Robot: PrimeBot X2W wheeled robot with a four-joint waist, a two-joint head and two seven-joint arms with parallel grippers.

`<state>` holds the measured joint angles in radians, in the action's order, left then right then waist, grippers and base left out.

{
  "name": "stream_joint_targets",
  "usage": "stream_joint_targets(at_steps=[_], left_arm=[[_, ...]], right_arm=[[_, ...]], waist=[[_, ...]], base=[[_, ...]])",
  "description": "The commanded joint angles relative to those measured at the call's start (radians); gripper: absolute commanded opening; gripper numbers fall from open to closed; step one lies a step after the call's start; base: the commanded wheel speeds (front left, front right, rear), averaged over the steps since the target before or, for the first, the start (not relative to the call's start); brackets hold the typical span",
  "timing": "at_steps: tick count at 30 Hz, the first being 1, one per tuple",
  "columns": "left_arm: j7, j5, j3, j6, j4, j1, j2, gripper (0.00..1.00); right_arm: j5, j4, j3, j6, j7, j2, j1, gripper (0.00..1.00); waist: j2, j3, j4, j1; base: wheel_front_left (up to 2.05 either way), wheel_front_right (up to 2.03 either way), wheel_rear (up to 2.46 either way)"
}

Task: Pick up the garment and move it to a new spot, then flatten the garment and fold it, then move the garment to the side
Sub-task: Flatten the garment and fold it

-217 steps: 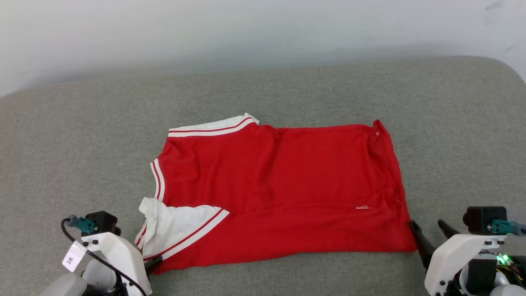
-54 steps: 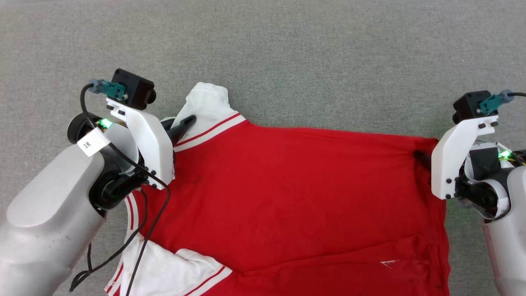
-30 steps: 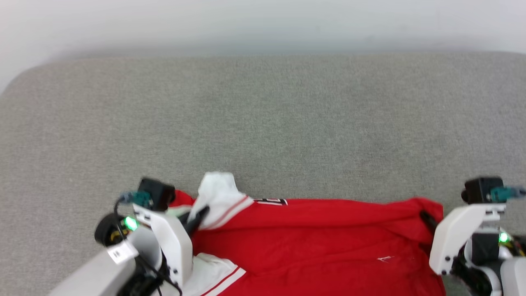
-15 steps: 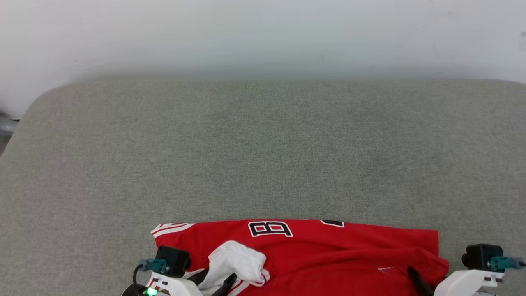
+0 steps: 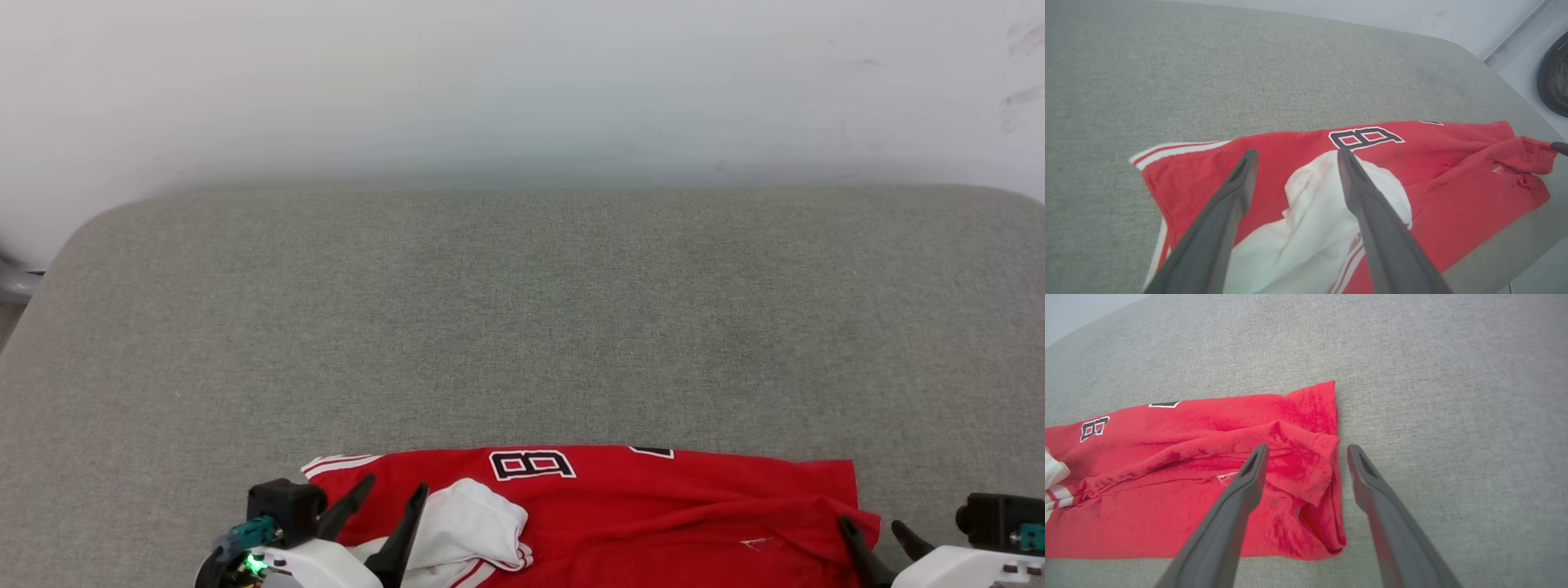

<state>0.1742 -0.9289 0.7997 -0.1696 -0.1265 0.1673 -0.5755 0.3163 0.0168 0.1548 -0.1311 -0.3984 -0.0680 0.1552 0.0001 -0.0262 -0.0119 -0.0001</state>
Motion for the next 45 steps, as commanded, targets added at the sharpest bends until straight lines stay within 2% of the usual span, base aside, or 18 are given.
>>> stream_joint_targets(at_steps=[1,6,12,20,30,33,38,45], left_arm=[[0.016,0.008,-0.013,-0.014,0.016,-0.014,-0.006,1.0],[0.076,0.037,-0.096,-0.077,0.069,-0.021,0.003,1.0],[0.092,0.152,-0.237,-0.131,0.15,-0.036,0.041,1.0],[0.092,0.309,-0.369,-0.102,0.224,-0.075,0.105,1.0],[0.092,0.381,-0.395,-0.053,0.24,-0.1,0.142,1.0],[0.092,0.39,-0.4,-0.044,0.236,-0.103,0.149,1.0],[0.092,0.399,-0.405,-0.036,0.218,-0.108,0.148,1.0],[0.089,0.405,-0.404,-0.04,0.206,-0.121,0.136,1.0]], right_arm=[[-0.003,-0.016,0.012,0.001,-0.016,-0.002,0.002,1.0],[-0.019,-0.047,0.044,0.001,-0.12,-0.036,-0.025,1.0],[-0.028,-0.063,0.053,0.001,-0.247,-0.074,-0.054,1.0],[-0.02,-0.02,0.043,0.001,-0.316,-0.08,-0.076,1.0],[0.03,0.128,-0.041,0.0,-0.326,-0.084,-0.099,1.0],[0.055,0.157,-0.053,0.0,-0.325,-0.087,-0.109,0.0],[0.093,0.155,-0.074,0.0,-0.301,-0.12,-0.152,0.0],[0.112,0.115,-0.056,0.001,-0.323,-0.157,-0.178,0.0]], waist=[[-0.0001,0.004,-0.001,0.0001],[-0.0001,0.01,-0.014,0.0001],[-0.0001,-0.003,-0.049,0.0001],[-0.0001,-0.046,-0.099,0.0001],[-0.0001,-0.09,-0.114,0.0001],[-0.0001,-0.09,-0.109,0.0001],[-0.0001,-0.07,-0.091,0.0001],[-0.0001,-0.028,-0.067,0.0001]], base=[[0.0,0.0,0.0],[0.0,0.0,0.0],[0.0,0.0,0.0],[0.0,0.0,0.0],[0.0,0.0,0.0],[0.0,0.0,0.0],[0.0,0.0,0.0],[0.0,0.0,0.0]])
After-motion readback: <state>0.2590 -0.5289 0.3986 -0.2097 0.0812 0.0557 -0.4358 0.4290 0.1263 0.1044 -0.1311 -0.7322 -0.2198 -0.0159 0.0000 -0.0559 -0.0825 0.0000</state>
